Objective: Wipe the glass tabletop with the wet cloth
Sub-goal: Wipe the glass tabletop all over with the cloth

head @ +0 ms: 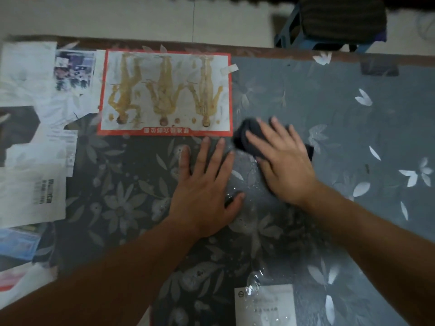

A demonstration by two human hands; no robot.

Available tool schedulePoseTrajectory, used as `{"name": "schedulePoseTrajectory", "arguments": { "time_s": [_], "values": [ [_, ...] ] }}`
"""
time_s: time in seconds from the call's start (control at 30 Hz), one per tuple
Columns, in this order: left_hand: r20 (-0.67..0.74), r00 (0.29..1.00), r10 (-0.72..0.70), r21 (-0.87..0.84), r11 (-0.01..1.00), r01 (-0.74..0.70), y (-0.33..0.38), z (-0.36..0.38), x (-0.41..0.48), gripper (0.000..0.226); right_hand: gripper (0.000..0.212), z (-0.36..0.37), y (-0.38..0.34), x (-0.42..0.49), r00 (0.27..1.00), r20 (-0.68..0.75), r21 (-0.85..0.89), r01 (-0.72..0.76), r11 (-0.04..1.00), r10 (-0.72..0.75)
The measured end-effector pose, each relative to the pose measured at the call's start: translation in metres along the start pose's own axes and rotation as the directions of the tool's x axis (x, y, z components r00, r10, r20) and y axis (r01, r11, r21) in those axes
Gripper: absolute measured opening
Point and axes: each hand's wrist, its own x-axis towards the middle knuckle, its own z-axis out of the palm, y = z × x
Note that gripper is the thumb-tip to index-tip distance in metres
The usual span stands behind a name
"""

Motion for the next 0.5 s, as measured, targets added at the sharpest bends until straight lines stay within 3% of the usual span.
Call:
{"name": "schedulePoseTrajectory", "arguments": {
  "time_s": [0.07,0.13,0.27,0.33,0.5],
  "values": [
    [0.011,1.0,-0.008,-0.003,1.0,0.008,0.001,-0.003,0.0,0.089,0.053,-0.003,0.004,-0.037,0.996,0.049,-0.007,0.081,0.997,-0.081],
    [0.006,1.0,-0.006,-0.004,1.0,0.006,0.0,-0.003,0.0,0.089,0.054,-0.008,0.016,-0.026,0.997,0.058,-0.003,0.059,0.998,-0.059],
    [-0.012,1.0,0.001,-0.013,1.0,-0.002,0.0,0.0,0.0,0.087,0.054,-0.012,0.022,0.077,0.965,-0.037,0.023,-0.258,0.966,0.259],
    [-0.003,1.0,0.001,-0.013,1.0,-0.001,-0.001,0.001,0.001,0.086,0.055,-0.011,0.016,0.097,0.951,-0.042,0.045,-0.304,0.952,0.306],
    [0.017,1.0,0.001,-0.026,1.0,0.0,-0.001,-0.001,0.0,0.086,0.055,-0.001,-0.002,-0.002,0.995,0.034,0.013,0.094,0.995,-0.094]
  ]
}}
